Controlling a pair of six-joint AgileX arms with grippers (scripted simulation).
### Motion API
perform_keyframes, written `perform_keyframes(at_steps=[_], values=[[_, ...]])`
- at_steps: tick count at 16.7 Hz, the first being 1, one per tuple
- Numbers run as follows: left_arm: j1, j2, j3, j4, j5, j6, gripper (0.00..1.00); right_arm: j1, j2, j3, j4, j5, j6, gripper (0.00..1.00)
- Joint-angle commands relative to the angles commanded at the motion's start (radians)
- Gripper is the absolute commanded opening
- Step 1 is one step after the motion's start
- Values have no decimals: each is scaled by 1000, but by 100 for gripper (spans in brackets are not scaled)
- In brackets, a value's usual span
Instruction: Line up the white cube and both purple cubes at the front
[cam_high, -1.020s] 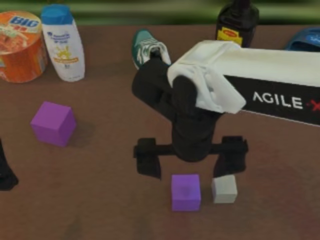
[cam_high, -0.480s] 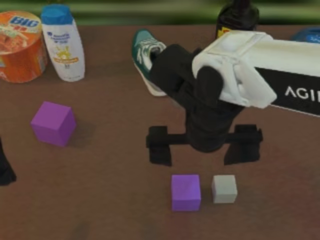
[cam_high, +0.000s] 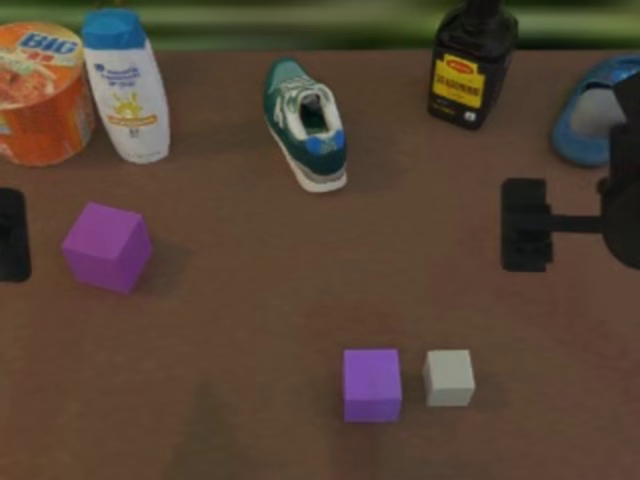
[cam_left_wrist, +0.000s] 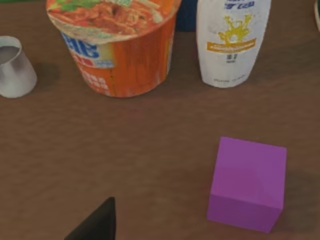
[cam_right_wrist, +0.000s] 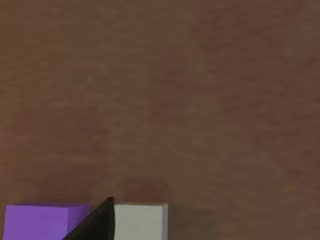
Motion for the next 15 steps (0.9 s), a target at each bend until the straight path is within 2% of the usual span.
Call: perform_keyframes(at_steps=[3, 6, 10, 15], values=[[-19, 347, 236, -174, -4, 30, 100, -132, -331, -262, 144, 7, -132, 100], [-39, 680, 464, -342, -8, 58, 100, -258, -644, -516, 293, -6, -254, 100], [-63, 1032, 735, -531, -9, 87, 100, -392, -962, -773, 486, -56, -381, 100], [-82, 1303, 989, -676, -4, 109, 100, -497, -1191, -955, 684, -136, -471, 100]])
